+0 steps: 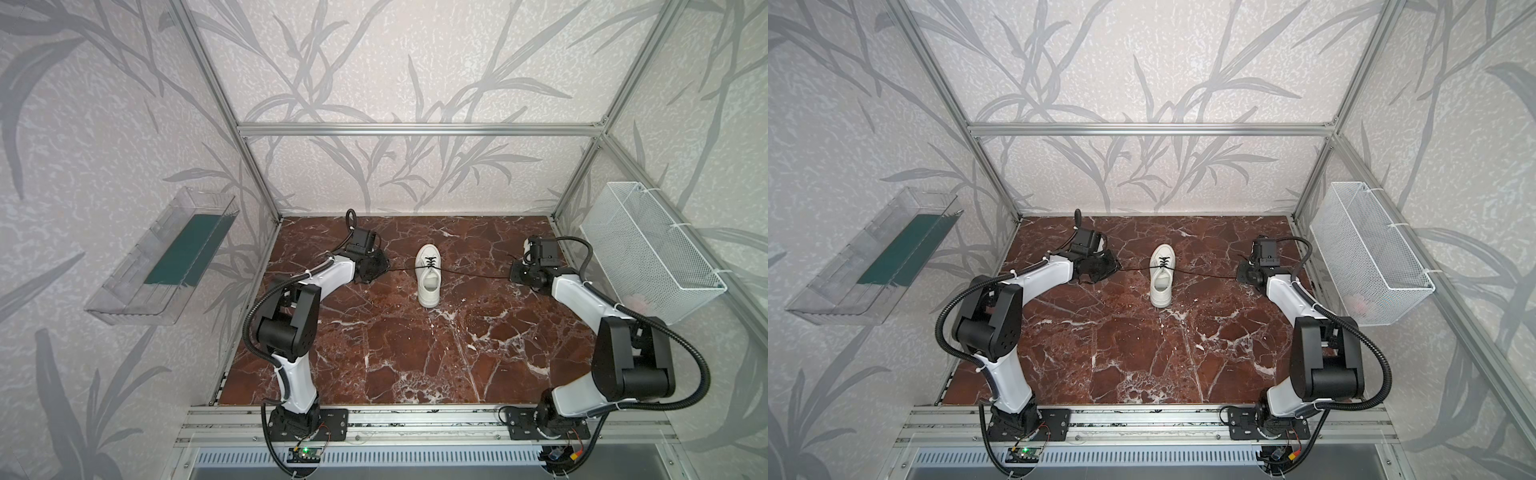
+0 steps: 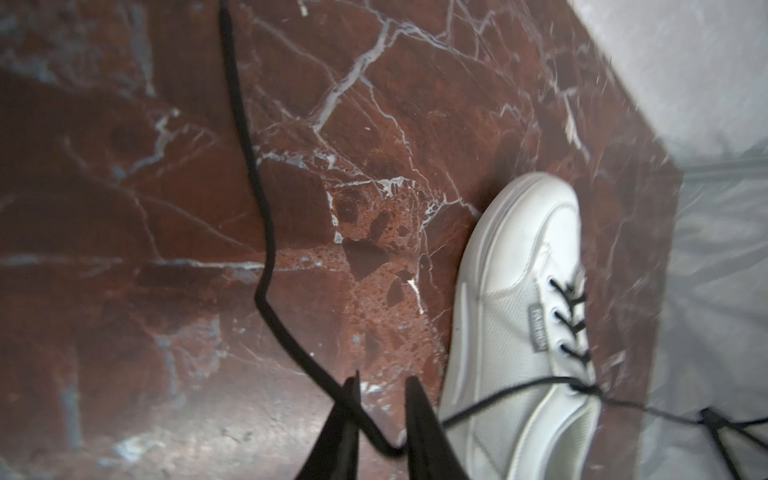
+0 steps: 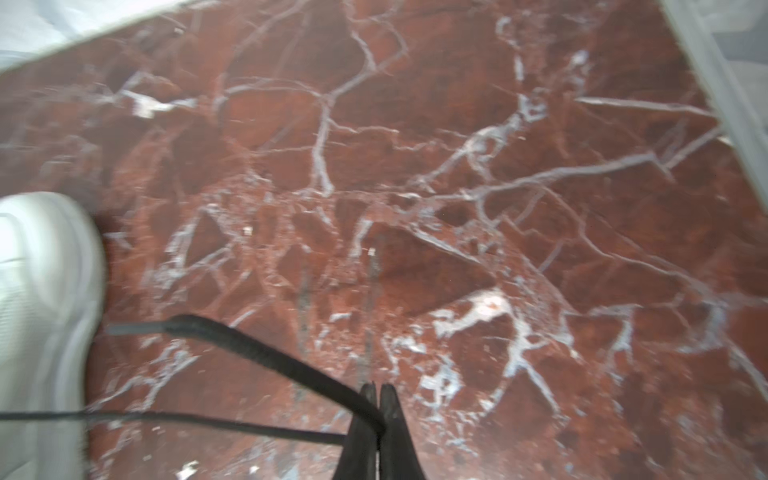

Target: Tie the shoes

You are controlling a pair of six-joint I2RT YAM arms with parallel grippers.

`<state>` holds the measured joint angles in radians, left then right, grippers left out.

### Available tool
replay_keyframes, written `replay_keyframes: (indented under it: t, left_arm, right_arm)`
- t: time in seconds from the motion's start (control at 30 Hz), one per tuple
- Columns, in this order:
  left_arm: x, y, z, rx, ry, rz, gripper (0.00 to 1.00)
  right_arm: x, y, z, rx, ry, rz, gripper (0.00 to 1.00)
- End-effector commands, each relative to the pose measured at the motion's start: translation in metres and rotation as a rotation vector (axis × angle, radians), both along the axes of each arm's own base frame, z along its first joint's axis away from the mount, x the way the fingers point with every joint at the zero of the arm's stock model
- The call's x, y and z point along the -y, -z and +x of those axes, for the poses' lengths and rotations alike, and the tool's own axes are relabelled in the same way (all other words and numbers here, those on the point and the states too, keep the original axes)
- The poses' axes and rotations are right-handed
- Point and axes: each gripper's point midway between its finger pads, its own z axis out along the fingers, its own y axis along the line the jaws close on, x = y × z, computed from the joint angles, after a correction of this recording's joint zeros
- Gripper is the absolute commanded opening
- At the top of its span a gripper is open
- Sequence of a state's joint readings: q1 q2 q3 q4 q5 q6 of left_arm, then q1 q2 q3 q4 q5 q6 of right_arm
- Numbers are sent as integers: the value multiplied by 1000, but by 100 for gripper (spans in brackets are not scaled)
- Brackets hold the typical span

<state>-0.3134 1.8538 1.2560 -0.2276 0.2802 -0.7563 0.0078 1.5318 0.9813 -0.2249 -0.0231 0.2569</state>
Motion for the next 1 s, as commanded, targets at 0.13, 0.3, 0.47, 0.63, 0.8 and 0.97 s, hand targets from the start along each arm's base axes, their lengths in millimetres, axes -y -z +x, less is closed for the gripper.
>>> replay_keyframes:
  t: [0.13, 0.3, 0.47, 0.63, 0.8, 0.97]
  left_arm:
    - [-24, -50, 3, 99, -85, 13, 47]
    - [-49, -54, -6, 114, -144, 29, 50]
    - [-59, -55, -16, 115, -131, 68, 50]
    - [-66, -53, -26, 107, -127, 88, 50]
    - [-72, -55, -34, 105, -133, 92, 50]
    - [-78, -56, -43, 98, -132, 102, 50]
  right_arm:
    - [-27, -30, 26, 49, -118, 37, 0]
    - [-37, -34, 34, 41, -183, 23, 0]
    - [-74, -53, 44, 82, -315, -11, 0]
    - [-129, -81, 56, 130, -443, 14, 0]
    - [-183, -93, 68, 166, -546, 29, 0]
    - [-233, -99, 80, 174, -617, 69, 0]
